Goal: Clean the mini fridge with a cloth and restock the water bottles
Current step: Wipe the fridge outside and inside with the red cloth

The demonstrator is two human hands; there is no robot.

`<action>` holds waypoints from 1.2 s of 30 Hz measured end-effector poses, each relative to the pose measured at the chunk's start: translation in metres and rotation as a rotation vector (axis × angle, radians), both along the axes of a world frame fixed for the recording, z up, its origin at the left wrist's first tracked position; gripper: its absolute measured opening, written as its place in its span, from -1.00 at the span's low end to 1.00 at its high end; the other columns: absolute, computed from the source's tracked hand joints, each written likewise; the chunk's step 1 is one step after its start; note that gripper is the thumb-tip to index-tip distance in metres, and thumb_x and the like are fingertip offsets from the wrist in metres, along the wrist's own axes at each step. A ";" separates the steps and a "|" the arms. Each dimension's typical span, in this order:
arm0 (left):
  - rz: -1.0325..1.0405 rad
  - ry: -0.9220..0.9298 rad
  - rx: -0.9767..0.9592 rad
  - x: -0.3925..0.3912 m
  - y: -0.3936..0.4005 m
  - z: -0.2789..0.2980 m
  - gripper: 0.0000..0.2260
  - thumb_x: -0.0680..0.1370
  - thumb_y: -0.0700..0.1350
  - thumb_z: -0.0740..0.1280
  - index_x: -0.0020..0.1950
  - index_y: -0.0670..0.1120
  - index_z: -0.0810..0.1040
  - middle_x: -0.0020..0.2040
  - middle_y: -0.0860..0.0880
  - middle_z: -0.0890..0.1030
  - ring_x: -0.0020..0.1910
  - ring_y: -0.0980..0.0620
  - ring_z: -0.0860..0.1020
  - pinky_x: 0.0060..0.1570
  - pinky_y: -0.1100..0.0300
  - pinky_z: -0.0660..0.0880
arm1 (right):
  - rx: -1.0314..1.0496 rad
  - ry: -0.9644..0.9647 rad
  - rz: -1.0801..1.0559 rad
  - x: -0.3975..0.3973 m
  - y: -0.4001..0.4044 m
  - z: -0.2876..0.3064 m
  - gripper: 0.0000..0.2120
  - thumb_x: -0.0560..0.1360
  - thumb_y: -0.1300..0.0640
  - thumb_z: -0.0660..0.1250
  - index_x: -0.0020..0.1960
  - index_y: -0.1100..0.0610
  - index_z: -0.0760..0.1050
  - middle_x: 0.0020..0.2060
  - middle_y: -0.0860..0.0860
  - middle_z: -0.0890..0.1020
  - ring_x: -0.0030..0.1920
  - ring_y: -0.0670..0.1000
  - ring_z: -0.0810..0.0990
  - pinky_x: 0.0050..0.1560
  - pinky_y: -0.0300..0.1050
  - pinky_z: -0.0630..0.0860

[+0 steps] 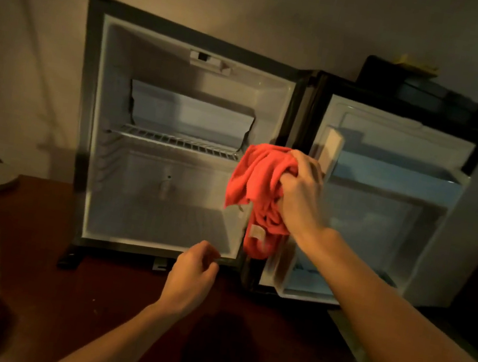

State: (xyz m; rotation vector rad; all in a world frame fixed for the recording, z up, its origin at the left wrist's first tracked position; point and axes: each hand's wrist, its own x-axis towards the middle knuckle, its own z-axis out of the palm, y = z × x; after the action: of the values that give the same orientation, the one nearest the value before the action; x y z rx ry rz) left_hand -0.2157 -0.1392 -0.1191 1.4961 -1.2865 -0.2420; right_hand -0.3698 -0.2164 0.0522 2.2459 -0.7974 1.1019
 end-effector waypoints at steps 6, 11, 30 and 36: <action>0.059 -0.007 0.004 0.006 0.001 -0.002 -0.92 0.39 -0.14 0.30 -0.16 0.02 0.52 -0.28 0.07 0.58 -0.23 0.02 0.57 -0.17 0.05 0.51 | 0.019 0.129 0.030 -0.009 0.000 -0.072 -0.70 0.43 0.14 0.16 -0.20 0.28 0.62 0.23 0.27 0.52 0.25 0.24 0.35 0.13 0.21 0.54; 0.060 -0.017 0.027 0.005 -0.001 -0.004 -0.93 0.39 -0.11 0.28 -0.16 0.03 0.52 -0.27 0.09 0.58 -0.21 0.05 0.57 -0.16 0.08 0.50 | 0.009 0.158 0.150 -0.017 -0.003 -0.075 -0.76 0.41 0.19 0.20 -0.20 0.27 0.61 0.16 0.24 0.56 0.19 0.21 0.39 0.07 0.12 0.59; 0.051 -0.059 -0.042 0.013 -0.002 0.032 -0.88 0.36 -0.04 0.25 -0.16 0.01 0.54 -0.29 0.06 0.60 -0.26 0.07 0.55 -0.18 -0.04 0.52 | -0.007 0.205 0.122 -0.005 -0.011 -0.045 -0.71 0.41 0.18 0.14 -0.24 0.23 0.63 0.16 0.21 0.57 0.12 0.24 0.47 0.01 0.08 0.59; 0.097 -0.084 -0.034 0.023 0.014 0.035 -0.88 0.45 -0.21 0.33 -0.09 0.00 0.56 -0.27 0.06 0.56 -0.23 0.11 0.54 -0.15 -0.02 0.53 | -0.026 0.012 0.158 0.005 -0.002 0.008 -0.88 0.32 0.42 0.37 -0.17 0.29 0.61 0.20 0.20 0.53 0.23 0.23 0.40 0.17 0.01 0.51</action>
State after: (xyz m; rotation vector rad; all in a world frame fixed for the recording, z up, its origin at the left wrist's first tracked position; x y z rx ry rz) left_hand -0.1927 -0.1257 -0.0839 1.5489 -1.2741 -0.0945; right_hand -0.3652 -0.2189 0.0606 2.3235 -0.6061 1.1619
